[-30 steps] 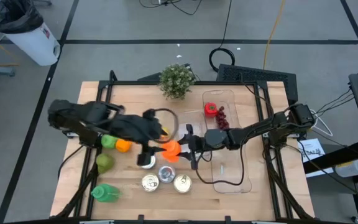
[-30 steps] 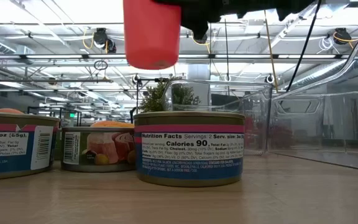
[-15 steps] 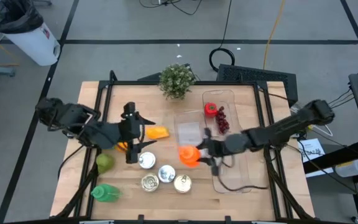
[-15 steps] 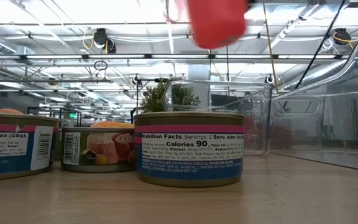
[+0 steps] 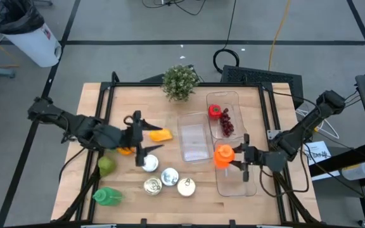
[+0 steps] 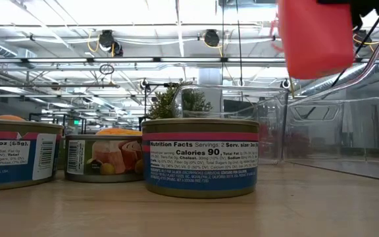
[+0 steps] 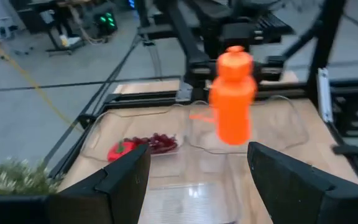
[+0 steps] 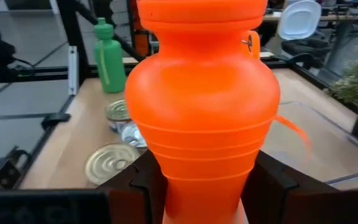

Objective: Pick & Place Food Item
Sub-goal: Put the orange water bottle into the bottom transparent bin

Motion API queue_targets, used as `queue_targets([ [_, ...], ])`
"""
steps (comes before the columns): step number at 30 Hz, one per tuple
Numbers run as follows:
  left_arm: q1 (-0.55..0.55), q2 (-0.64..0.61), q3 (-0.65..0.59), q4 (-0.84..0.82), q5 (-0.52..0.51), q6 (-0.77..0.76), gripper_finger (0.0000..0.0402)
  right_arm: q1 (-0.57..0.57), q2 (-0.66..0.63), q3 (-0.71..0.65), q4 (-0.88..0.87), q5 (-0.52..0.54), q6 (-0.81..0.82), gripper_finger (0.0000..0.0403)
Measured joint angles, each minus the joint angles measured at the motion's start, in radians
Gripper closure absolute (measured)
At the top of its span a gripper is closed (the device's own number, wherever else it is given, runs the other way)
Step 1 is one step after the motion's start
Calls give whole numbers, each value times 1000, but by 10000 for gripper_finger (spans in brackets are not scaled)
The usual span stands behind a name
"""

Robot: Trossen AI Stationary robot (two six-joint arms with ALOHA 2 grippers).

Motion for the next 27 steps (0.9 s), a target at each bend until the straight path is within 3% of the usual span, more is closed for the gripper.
queue_targets([
  [6, 96, -128, -274, 267, 69, -4, 123, 31, -5, -40, -12, 52, 5, 257],
  [11, 139, -175, -402, 377, 137, 1, 123, 30, -5, -90, 0, 103, 68, 257],
  [17, 157, -173, -446, 396, 142, -5, 123, 28, -5, -188, 59, 180, 155, 257],
  [27, 167, -172, -465, 414, 142, -12, 123, -11, 59, -388, 421, 177, 146, 257],
])
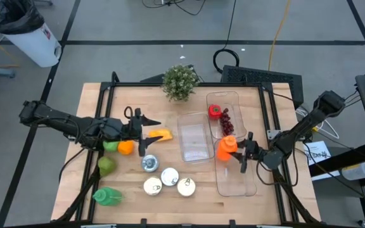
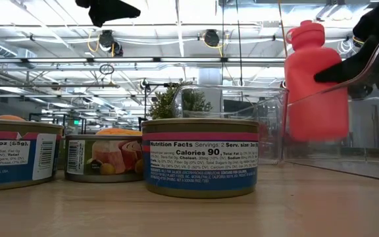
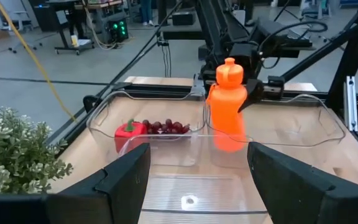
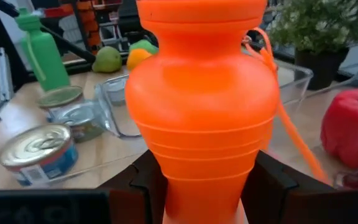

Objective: Pick & Place Food Item
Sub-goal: Put the orange water bottle into the bottom transparent bin

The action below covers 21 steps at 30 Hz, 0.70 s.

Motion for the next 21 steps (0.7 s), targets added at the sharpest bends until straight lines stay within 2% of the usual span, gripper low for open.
queue_targets([
  [6, 0, 14, -1, -2, 0, -20, 123, 0, 34, -6, 52, -6, -62, 253],
  [12, 0, 13, -1, -1, -2, -40, 123, 0, 37, -6, 49, -50, -71, 223],
  [21, 0, 13, -1, -1, -3, -55, 123, 0, 37, -6, 47, -53, -68, 198],
])
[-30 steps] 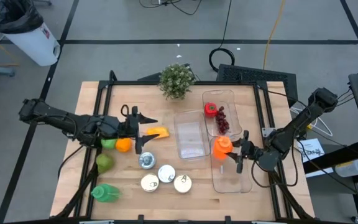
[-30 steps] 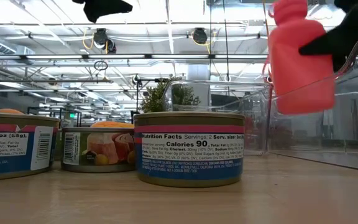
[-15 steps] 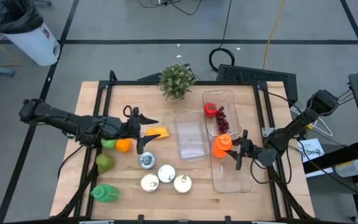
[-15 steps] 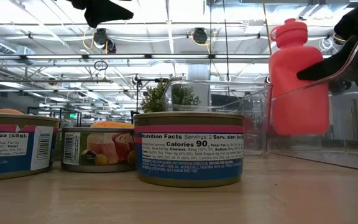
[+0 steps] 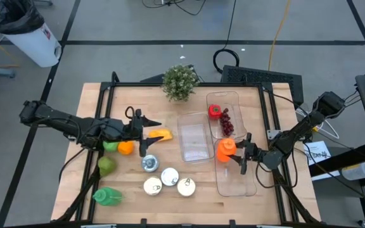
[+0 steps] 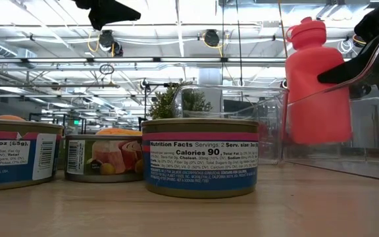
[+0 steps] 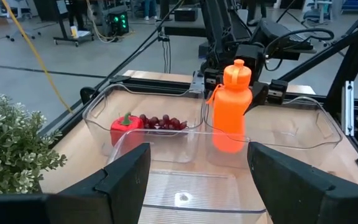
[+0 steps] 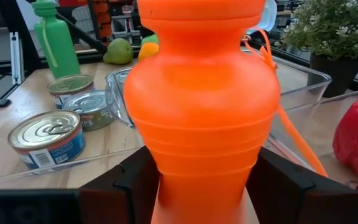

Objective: Pick & Place Food Item
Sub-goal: Put the orange water bottle into the bottom transparent bin

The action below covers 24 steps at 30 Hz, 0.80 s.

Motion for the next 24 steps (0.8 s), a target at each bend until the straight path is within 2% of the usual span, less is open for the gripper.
queue_targets([
  [12, 0, 0, 0, -1, 0, 0, 123, 0, 0, 0, 0, -3, 5, 169],
  [24, 0, 0, 0, -2, -1, -2, 123, 0, 0, 0, 0, 1, -12, 166],
])
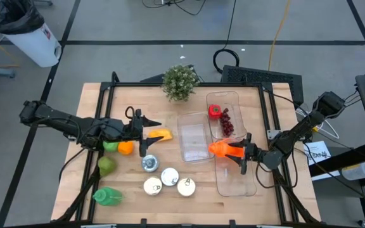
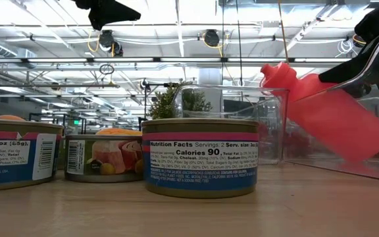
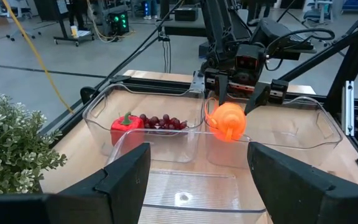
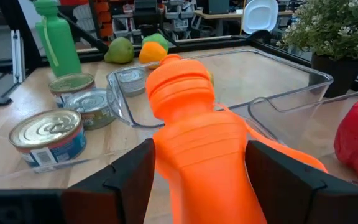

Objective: Pick & Place Food Item
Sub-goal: Put the orange water bottle into the bottom transparent bin

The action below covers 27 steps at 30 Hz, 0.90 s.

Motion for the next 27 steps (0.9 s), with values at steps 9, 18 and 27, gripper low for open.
queue_targets([
  [9, 0, 0, 0, 0, 0, 0, 123, -1, -1, -1, 215, -3, -227, 113],
  [18, 0, 0, 1, 1, -3, 0, 123, -52, -2, 175, 115, -41, -448, 77],
  [27, 0, 0, 1, -2, -7, 0, 123, -191, 123, 548, -720, -286, -96, 86],
])
